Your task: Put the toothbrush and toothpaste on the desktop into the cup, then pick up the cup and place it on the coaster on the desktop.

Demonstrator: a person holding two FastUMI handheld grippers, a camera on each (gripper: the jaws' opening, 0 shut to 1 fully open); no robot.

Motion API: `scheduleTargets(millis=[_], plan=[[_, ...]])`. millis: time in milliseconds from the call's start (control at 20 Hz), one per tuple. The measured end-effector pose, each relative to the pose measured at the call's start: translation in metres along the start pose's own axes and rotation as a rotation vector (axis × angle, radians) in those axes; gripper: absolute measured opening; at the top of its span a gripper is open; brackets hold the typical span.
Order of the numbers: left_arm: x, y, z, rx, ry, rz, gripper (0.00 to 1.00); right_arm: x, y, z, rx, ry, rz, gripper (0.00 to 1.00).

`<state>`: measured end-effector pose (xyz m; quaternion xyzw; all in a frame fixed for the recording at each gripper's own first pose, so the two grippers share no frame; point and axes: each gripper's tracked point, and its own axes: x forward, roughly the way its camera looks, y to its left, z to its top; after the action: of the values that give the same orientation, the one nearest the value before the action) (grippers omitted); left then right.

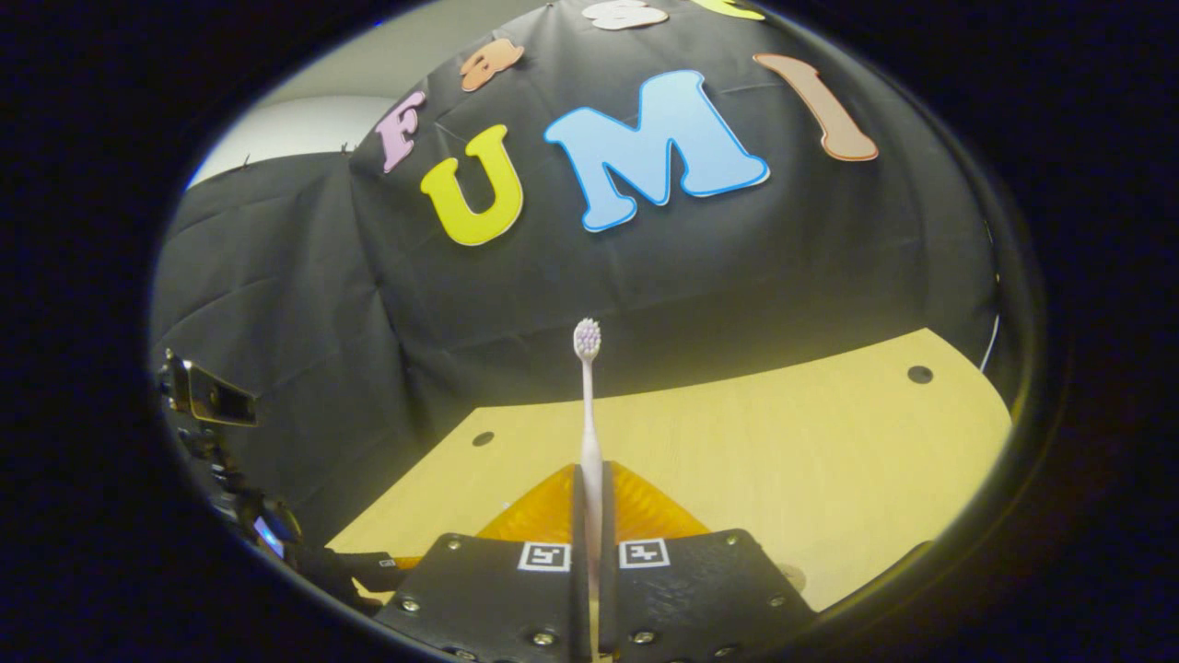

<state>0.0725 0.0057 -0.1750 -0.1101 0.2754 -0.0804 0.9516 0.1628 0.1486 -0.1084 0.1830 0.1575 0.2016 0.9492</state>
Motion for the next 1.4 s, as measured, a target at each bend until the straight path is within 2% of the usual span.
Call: scheduleTargets(millis=[50,100,150,200,250,300,500,550,650,800,900,1050,1100,1200,1250,1300,1350,1400], plan=[[-0.001,0.000,-0.004,-0.007,0.011,-0.002,0.83,0.005,0.002,-0.003,-0.002,0.001,0.008,0.05],[-0.003,0.001,-0.007,-0.012,0.020,-0.004,0.79,0.010,0.003,-0.007,-0.006,0.002,0.014,0.05],[-0.004,0.001,-0.009,-0.014,0.027,-0.005,0.83,0.014,0.005,-0.010,-0.010,0.001,0.017,0.05],[-0.004,0.002,-0.013,-0.016,0.034,-0.006,0.79,0.019,0.006,-0.013,-0.013,0.000,0.023,0.05],[-0.005,0.002,-0.014,-0.018,0.040,-0.009,0.79,0.022,0.007,-0.015,-0.016,-0.002,0.025,0.05],[-0.005,0.002,-0.017,-0.021,0.045,-0.013,0.83,0.026,0.008,-0.018,-0.021,-0.003,0.025,0.05],[-0.002,0.000,-0.025,-0.024,0.074,-0.028,0.83,0.034,0.010,-0.038,-0.064,0.032,0.010,0.05],[-0.003,-0.002,-0.025,-0.025,0.081,-0.034,0.79,0.034,0.011,-0.045,-0.079,0.045,0.007,0.06],[0.000,-0.002,-0.027,-0.027,0.089,-0.038,0.88,0.031,0.013,-0.050,-0.095,0.066,0.009,0.08],[0.006,-0.002,-0.031,-0.034,0.098,-0.041,0.79,0.027,0.013,-0.054,-0.108,0.083,0.011,0.13],[0.008,0.000,-0.033,-0.039,0.101,-0.038,0.79,0.022,0.012,-0.052,-0.111,0.083,0.009,0.14],[0.011,0.002,-0.033,-0.043,0.103,-0.033,0.79,0.020,0.007,-0.047,-0.112,0.073,-0.006,0.37],[0.009,0.001,-0.033,-0.042,0.103,-0.031,0.79,0.019,0.006,-0.045,-0.109,0.068,-0.009,0.36],[0.006,0.001,-0.033,-0.040,0.104,-0.028,0.79,0.016,0.004,-0.039,-0.102,0.058,-0.020,0.53],[0.008,0.001,-0.032,-0.039,0.105,-0.026,0.79,0.015,0.002,-0.037,-0.103,0.051,-0.030,0.58],[0.009,0.001,-0.033,-0.038,0.106,-0.023,0.83,0.013,0.002,-0.033,-0.101,0.044,-0.032,0.59],[0.009,0.000,-0.033,-0.036,0.110,-0.022,0.79,0.010,-0.002,-0.031,-0.102,0.042,-0.047,0.71],[0.011,-0.002,-0.033,-0.034,0.113,-0.020,0.79,0.006,-0.005,-0.028,-0.104,0.038,-0.058,0.78]])
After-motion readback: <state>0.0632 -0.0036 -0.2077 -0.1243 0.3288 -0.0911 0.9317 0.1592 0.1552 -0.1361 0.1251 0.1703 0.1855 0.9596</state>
